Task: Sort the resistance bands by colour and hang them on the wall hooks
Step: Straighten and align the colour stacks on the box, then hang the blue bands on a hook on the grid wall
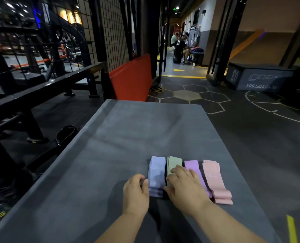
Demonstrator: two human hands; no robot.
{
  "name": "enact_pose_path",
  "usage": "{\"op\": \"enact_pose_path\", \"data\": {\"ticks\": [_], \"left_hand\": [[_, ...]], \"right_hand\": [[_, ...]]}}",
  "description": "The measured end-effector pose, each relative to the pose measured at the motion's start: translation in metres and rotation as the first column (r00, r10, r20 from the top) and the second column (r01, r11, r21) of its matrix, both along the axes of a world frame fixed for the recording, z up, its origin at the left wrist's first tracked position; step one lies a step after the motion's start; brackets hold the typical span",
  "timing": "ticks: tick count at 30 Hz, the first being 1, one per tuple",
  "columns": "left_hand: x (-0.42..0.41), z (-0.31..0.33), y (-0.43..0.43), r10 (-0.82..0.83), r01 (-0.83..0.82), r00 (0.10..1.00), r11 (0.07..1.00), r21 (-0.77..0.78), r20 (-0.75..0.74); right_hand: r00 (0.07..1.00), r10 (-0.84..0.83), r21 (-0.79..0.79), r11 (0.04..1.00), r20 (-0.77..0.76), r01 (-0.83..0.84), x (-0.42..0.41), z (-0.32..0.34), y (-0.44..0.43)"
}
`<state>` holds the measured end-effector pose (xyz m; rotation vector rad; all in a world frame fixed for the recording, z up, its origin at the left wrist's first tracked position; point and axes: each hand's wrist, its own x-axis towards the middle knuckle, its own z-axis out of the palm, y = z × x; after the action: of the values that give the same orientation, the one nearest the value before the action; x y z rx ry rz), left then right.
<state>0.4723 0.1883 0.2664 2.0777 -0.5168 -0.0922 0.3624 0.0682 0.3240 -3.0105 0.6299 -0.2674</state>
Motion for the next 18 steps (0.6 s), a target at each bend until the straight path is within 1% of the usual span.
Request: {"op": "enact_pose_path", "data": {"ticks": [1,3,4,5,9,11,13,14,15,17,18], "left_hand": [[0.002,-0.002,0.001,0.004,-0.004,1.000,1.000,0.020,0.021],[0.003,-0.007,0.003,-0.019,0.013,0.997,0.997,0.077,0.074],[0.004,-0.009,0.004,-0.030,0.020,0.993,0.996,0.092,0.110],[0.004,-0.012,0.004,-0.037,0.026,0.991,0.996,0.087,0.127],[0.002,-0.012,0.001,-0.016,0.023,0.986,0.999,-0.038,0.167],[0.003,-0.013,0.001,-0.018,0.033,0.978,0.997,-0.069,0.208],[0.004,-0.012,0.000,-0.022,0.031,0.978,0.999,-0.041,0.205],[0.003,-0.011,0.001,-0.043,0.041,0.988,0.999,0.016,0.147],[0.004,-0.013,-0.003,-0.044,0.041,0.990,0.999,0.023,0.132],[0.019,-0.010,-0.006,-0.138,0.132,0.989,0.986,0.100,0.053],[0.027,-0.001,-0.002,-0.232,0.231,0.973,0.956,0.180,-0.020]], "right_hand": [[1.000,-0.012,-0.026,1.000,0.012,0.012,0.001,0.000,0.001],[0.999,-0.002,-0.010,1.000,-0.034,0.001,0.006,0.001,0.003],[0.999,0.004,-0.042,0.999,-0.049,-0.006,0.007,0.003,0.006],[1.000,0.001,-0.088,0.996,-0.030,-0.004,0.009,0.003,0.006],[0.999,-0.029,-0.120,0.992,-0.019,0.026,0.016,-0.007,0.005],[1.000,-0.007,-0.159,0.987,-0.020,0.004,0.022,-0.011,0.002],[1.000,0.001,-0.184,0.983,-0.015,-0.003,0.024,-0.014,0.002],[1.000,0.008,-0.206,0.978,-0.003,-0.008,0.026,-0.017,0.001],[1.000,0.015,-0.202,0.979,0.000,-0.014,0.028,-0.018,-0.001],[1.000,0.007,-0.176,0.984,0.015,-0.005,0.032,-0.017,-0.003],[1.000,0.011,-0.168,0.986,0.028,-0.006,0.033,-0.017,-0.003]]}}
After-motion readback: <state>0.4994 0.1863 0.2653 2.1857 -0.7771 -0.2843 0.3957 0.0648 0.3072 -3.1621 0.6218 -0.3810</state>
